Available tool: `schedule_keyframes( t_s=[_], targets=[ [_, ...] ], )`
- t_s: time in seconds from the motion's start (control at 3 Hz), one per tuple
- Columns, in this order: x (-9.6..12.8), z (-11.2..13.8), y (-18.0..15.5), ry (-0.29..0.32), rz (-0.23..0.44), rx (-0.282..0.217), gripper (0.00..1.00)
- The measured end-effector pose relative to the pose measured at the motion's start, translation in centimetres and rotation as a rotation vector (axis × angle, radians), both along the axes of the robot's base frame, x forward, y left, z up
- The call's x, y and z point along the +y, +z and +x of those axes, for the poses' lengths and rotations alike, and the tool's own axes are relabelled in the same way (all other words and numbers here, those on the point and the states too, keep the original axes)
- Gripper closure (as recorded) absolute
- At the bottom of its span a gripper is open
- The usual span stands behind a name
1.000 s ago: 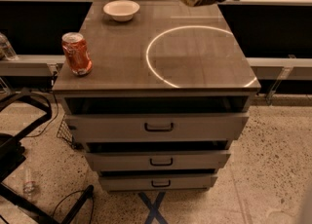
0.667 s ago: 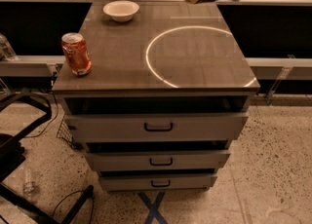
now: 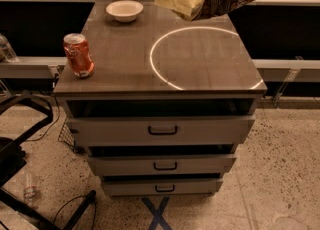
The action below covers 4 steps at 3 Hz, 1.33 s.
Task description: Move brown chip bag near coke can
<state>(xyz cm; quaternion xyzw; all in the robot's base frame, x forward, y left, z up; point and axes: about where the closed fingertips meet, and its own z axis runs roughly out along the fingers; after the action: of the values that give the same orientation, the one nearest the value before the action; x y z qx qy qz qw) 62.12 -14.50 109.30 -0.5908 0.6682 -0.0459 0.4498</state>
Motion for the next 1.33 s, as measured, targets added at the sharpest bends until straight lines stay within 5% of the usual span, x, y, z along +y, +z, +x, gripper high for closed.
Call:
schedule_keyframes(
  t_s=[1.0, 1.33],
  targets=[
    [7.6, 4.4, -9.0, 0.449, 0.095, 0.115, 1.0],
    [9.2, 4.6, -10.6, 0.539, 0.12, 0.135, 1.0]
  ],
)
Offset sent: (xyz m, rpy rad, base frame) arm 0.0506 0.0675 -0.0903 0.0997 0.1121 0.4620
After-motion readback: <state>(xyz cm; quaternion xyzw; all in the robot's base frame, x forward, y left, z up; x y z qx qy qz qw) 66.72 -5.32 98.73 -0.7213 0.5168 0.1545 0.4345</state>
